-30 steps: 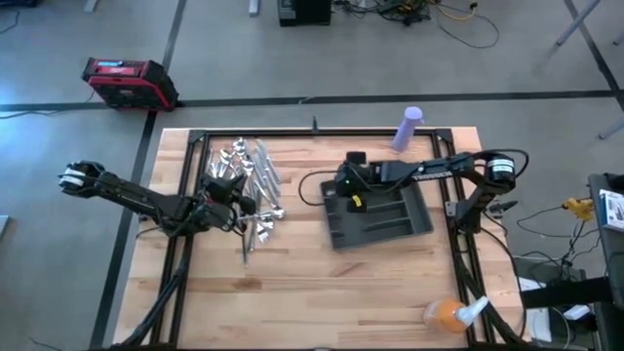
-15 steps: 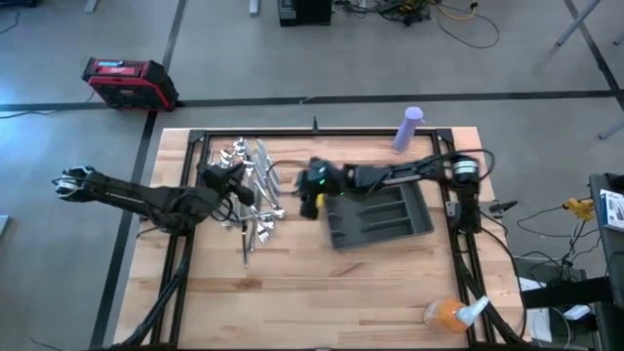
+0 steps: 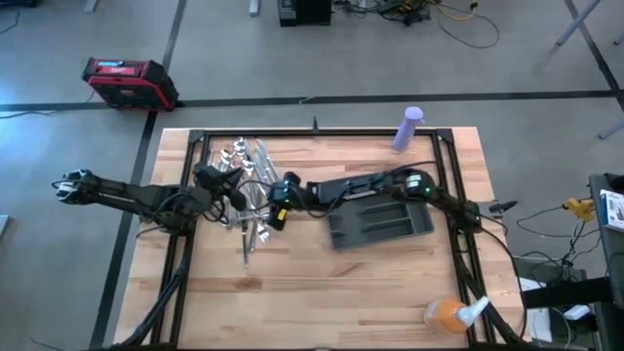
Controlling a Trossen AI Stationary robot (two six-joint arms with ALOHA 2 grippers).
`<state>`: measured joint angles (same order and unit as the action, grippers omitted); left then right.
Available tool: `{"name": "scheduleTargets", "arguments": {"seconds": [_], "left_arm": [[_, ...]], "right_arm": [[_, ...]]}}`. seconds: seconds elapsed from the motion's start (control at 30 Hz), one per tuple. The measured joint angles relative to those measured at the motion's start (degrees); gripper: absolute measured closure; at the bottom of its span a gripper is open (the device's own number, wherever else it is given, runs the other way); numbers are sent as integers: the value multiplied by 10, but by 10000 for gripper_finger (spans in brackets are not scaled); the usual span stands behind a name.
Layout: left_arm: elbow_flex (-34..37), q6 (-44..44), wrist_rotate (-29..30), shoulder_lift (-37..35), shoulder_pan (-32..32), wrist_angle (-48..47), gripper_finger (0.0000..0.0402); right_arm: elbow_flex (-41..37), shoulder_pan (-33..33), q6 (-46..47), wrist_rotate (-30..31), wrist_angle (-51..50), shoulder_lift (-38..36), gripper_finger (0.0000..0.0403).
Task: Sort silverware
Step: Put the spoon into the gray silverware tray
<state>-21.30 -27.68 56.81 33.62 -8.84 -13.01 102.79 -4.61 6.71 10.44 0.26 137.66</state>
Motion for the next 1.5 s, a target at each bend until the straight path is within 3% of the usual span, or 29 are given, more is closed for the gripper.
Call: {"name": "scheduleTargets", "arguments": {"seconds": [0.37, 0.6, 0.7, 1.1, 1.3, 1.5], "left_arm": [[4, 0, 2, -15, 0, -23, 377], [5, -3, 2, -16, 0, -39, 377], [5, -3, 1, -19, 0, -44, 377], [5, -31, 3, -31, 0, -78, 377], [5, -33, 2, -40, 0, -84, 377], [5, -33, 0, -51, 0, -99, 377]], "right_arm": [[113, 1, 52, 44, -147, 74, 322], [116, 6, 14, -13, -231, 65, 392], [115, 7, -7, -25, -270, 54, 395], [104, 3, -113, -35, -460, -45, 402], [93, -5, -162, -30, -489, -84, 402], [-9, -33, -240, -35, -487, -183, 403]]}}
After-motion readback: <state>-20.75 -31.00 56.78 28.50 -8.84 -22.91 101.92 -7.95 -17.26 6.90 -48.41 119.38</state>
